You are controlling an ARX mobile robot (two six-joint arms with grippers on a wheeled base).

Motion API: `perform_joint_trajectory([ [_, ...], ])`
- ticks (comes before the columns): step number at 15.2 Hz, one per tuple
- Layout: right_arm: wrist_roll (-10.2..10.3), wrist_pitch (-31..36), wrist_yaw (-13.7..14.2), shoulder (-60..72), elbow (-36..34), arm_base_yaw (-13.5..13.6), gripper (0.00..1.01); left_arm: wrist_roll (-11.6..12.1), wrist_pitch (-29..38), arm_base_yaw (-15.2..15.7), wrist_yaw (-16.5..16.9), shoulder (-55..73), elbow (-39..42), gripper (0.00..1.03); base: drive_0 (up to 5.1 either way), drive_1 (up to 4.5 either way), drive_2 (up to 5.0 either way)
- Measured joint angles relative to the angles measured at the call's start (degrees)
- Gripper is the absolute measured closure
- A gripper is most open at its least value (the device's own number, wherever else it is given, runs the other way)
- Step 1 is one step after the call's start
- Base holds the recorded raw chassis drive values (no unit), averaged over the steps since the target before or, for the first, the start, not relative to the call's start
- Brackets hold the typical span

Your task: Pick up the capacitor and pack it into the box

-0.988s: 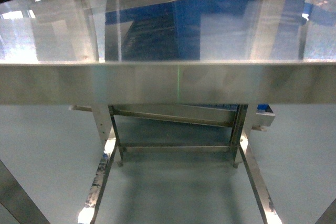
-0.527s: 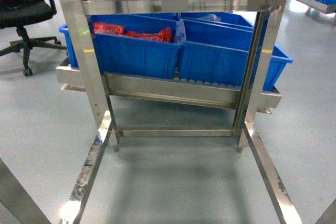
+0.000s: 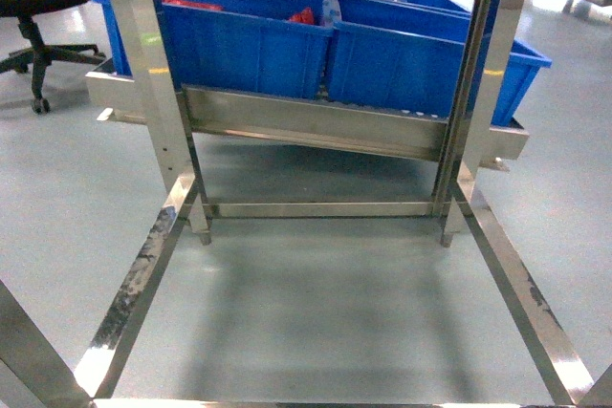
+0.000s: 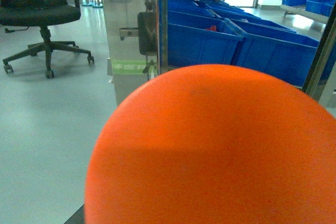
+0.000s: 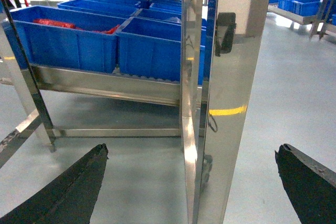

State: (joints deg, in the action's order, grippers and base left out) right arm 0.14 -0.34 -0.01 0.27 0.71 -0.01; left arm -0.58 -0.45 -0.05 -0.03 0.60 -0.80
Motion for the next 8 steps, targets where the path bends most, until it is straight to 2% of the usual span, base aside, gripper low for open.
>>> perform_joint_trajectory([
  [4,0.0,0.0,0.0,0.0,0.0,0.0,0.03,0.0,0.0,0.0,0.0,0.0,0.0,0.59,0.0,0.0,0.0],
  [8,0.0,0.0,0.1,0.0,0.0,0.0,0.03,0.0,0.1,0.0,0.0,0.0,0.0,0.59,-4.8,2.55,2.5],
])
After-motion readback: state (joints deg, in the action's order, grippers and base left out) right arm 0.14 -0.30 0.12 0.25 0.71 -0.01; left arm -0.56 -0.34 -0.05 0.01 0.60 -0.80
